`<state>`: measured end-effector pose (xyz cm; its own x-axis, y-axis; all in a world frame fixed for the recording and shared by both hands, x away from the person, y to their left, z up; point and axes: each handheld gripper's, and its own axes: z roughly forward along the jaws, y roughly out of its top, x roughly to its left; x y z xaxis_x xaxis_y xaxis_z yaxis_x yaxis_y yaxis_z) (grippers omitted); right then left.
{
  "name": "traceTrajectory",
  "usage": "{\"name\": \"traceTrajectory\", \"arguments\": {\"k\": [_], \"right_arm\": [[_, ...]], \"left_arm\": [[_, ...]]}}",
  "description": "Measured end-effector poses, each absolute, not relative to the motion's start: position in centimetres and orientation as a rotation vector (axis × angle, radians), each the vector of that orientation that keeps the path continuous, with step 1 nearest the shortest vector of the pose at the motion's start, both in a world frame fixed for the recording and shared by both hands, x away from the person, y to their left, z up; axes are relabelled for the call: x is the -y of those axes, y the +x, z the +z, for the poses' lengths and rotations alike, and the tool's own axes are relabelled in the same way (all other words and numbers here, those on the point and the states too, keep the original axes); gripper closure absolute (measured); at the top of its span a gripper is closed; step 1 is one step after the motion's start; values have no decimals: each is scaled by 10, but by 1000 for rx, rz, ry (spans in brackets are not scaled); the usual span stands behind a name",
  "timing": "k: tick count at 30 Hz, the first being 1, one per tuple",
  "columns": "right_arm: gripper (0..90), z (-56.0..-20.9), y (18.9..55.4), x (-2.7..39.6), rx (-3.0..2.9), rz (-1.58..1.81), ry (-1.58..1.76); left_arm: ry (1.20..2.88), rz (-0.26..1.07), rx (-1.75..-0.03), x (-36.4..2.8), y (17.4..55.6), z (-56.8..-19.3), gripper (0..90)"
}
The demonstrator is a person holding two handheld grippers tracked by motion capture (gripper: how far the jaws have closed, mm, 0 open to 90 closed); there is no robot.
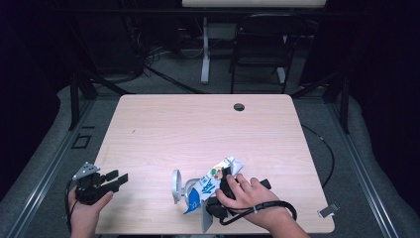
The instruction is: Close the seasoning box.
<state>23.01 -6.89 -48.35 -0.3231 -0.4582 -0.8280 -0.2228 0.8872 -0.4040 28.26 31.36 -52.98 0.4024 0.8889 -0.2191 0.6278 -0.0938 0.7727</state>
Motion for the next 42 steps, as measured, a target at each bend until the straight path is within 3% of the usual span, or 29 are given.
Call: {"name": "traceTrajectory", "arguments": {"k": [42], "right_arm": [[870,-482,227,72,-1848,-291,-548]], "left_arm": [[1813,381,-1322,-314,283,-531,514]]}}
